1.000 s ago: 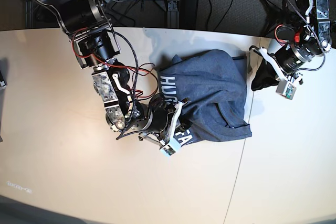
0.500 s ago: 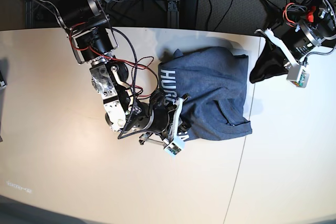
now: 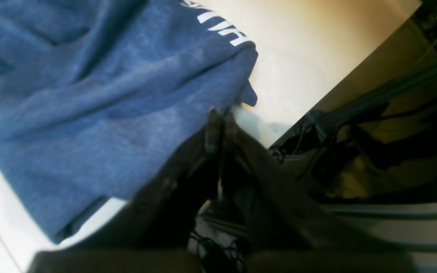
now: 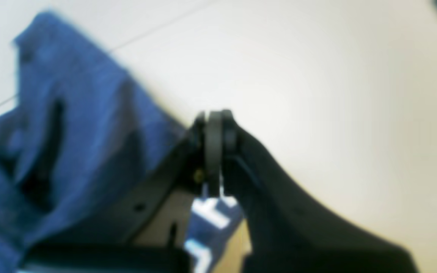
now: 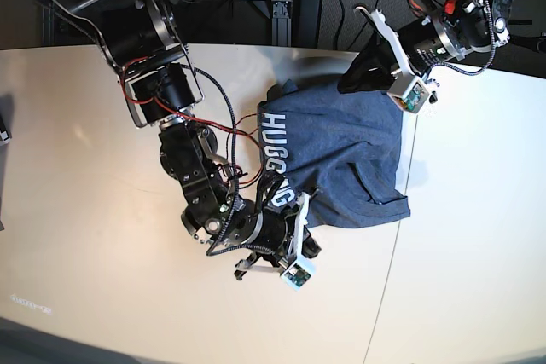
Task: Fold the T-shirt properly
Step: 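Grasp the bundle's opposite corner with the left gripper beside the right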
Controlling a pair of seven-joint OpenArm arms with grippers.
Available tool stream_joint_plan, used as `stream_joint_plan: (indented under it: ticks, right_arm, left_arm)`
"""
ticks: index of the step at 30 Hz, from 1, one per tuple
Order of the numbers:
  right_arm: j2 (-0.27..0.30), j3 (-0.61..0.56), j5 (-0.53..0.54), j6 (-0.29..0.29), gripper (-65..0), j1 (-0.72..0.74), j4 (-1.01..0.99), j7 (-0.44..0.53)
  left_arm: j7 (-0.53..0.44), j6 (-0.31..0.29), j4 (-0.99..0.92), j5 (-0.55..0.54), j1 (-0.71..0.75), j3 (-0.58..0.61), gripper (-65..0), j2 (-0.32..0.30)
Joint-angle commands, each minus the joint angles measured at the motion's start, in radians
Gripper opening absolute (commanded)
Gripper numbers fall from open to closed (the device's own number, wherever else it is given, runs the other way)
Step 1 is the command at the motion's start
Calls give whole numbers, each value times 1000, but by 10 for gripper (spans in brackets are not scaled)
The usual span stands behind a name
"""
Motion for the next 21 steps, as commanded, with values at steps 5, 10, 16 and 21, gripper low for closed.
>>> stream_joint_plan:
  ticks: [5, 10, 16, 21]
  right_arm:
    - [-17, 4, -5, -20, -650, 90, -94, 26]
    - [-19, 4, -11, -20, -650, 97, -198, 47]
    - [-18, 4, -9, -19, -650, 51, -240, 12]
    - [10, 4, 47, -19, -650, 18, -228, -15]
  left_arm:
    - [-66, -16, -53, 63, -19, 5, -650, 7]
    - [-70, -14, -154, 64, -102, 5, -650, 23]
    - [-82, -14, -258, 66, -198, -2, -650, 22]
    - [-89, -13, -328, 118, -249, -48, -650, 22]
